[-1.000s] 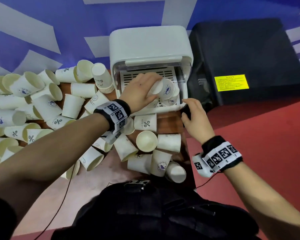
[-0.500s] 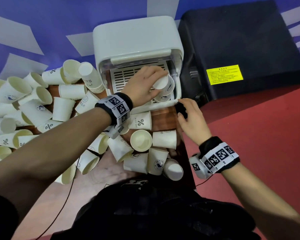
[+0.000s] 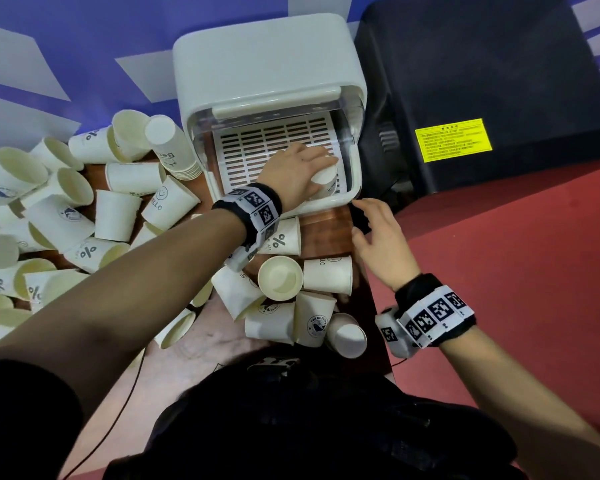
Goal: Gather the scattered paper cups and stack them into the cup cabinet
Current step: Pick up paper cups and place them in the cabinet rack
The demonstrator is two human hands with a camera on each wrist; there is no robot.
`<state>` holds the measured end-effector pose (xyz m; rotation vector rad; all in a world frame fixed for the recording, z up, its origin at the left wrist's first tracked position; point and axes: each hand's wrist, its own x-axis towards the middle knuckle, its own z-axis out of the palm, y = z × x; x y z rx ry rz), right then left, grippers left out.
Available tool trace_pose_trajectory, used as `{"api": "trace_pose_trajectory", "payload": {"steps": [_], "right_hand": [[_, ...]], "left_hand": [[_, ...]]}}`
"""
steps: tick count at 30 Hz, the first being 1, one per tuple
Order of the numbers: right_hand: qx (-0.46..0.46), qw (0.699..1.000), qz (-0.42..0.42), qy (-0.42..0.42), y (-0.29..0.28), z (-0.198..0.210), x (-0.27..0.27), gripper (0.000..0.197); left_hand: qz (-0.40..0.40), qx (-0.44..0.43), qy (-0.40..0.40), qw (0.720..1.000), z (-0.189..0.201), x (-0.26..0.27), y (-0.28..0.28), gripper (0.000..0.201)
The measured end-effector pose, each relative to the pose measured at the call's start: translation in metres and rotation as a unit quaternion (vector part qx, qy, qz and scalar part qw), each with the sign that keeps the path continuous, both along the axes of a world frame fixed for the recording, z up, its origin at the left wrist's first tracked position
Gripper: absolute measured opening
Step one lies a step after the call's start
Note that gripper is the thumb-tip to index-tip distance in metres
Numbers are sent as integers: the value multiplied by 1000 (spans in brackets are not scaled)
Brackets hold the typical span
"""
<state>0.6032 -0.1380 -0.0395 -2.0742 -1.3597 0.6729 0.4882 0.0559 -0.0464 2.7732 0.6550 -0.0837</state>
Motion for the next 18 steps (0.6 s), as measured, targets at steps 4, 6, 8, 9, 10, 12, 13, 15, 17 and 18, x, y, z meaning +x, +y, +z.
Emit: {"api": "trace_pose_trajectory", "payload": {"steps": [4,6,8,9,10,12,13,15,17,18], "right_hand": [[-5,1000,10,-3,-3,0,-2,46],[-9,1000,12,-4,-5,2,-3,46],[-9,1000,13,-5,-9,5,-6,46],[-10,1000,16,-6,-11,7,-7,46],[-10,1000,20,-8,-13,8,-9,45],[-13,999,30,-14,-19,12,-13,45],[-16,999,35,-16,-23,15,-15,44],[-27,999,41,-16,-30,20,-21,43],[-43,998,41,-13,-38,22,-27,42],[-53,998,40,-12,-43,23,-30,42]], "left_hand": [[11,-12,28,999,3,4,3,55],[4,-16,29,999,6,1,0,56],[3,-22,1,1000,9,-9,-5,53],[4,-23,-18,1000,12,-17,-9,50],[5,-25,-36,999,14,-25,-14,48],[2,-32,-63,997,21,-42,-24,44],[0,-35,-74,997,24,-51,-30,44],[-8,-29,-89,996,29,-68,-43,43],[-17,-22,-99,995,36,-80,-58,41],[-21,-26,-97,995,38,-85,-67,41]]}}
